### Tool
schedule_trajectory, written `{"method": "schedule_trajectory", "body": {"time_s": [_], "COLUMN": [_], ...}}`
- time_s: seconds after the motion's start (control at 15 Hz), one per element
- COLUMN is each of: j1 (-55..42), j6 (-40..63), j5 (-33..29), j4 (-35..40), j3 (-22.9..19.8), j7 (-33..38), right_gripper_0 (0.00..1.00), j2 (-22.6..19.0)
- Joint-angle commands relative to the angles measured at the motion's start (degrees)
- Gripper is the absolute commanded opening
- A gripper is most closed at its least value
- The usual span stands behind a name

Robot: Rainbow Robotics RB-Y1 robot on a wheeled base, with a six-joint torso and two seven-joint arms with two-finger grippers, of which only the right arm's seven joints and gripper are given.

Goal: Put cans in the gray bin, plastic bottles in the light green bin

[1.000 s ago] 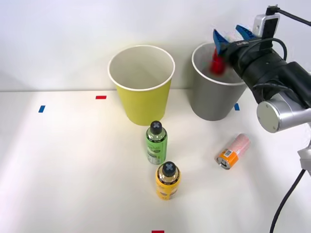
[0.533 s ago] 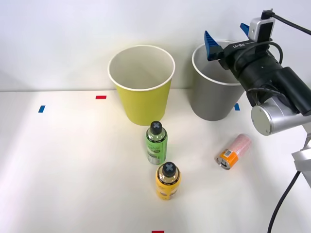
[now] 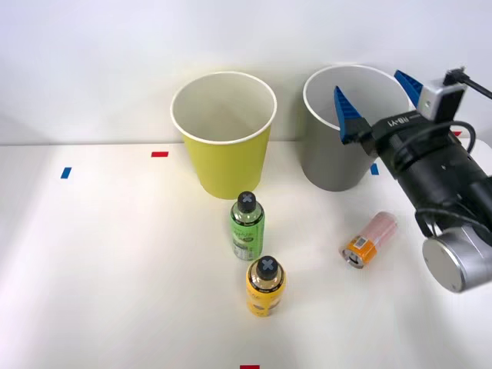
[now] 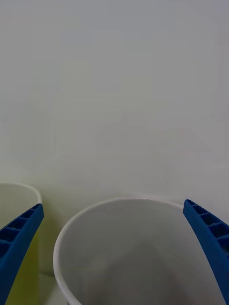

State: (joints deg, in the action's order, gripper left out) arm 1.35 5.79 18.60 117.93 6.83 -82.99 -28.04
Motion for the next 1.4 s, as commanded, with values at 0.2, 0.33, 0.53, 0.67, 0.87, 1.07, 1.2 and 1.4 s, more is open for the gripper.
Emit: {"method": "schedule_trajectory", "body": {"time_s": [0.2, 0.33, 0.53, 0.67, 0.87, 1.07, 1.2, 1.4], "j1": [-17.17, -21.74, -28.94, -32.99, -38.00, -40.54, -40.54, -40.72], "j6": [-9.04, -12.12, -14.93, -14.93, -14.93, -14.84, -15.81, -16.69], "j5": [1.62, 1.79, 1.79, 1.79, 1.62, 0.91, 0.30, -0.58], "j4": [5.73, 6.08, 6.08, 6.00, 6.00, 5.21, 3.27, 1.34], "j3": [-4.19, -3.23, -1.91, -1.91, -0.59, 0.46, 0.38, -0.24], "j7": [1.96, 2.31, 2.49, 2.31, 1.87, 1.25, 0.55, -0.24], "right_gripper_0": [1.00, 1.00, 1.00, 1.00, 1.00, 1.00, 1.00, 1.00], "j2": [-0.44, -0.44, 2.02, 3.69, 6.77, 8.26, 10.20, 10.72]}}
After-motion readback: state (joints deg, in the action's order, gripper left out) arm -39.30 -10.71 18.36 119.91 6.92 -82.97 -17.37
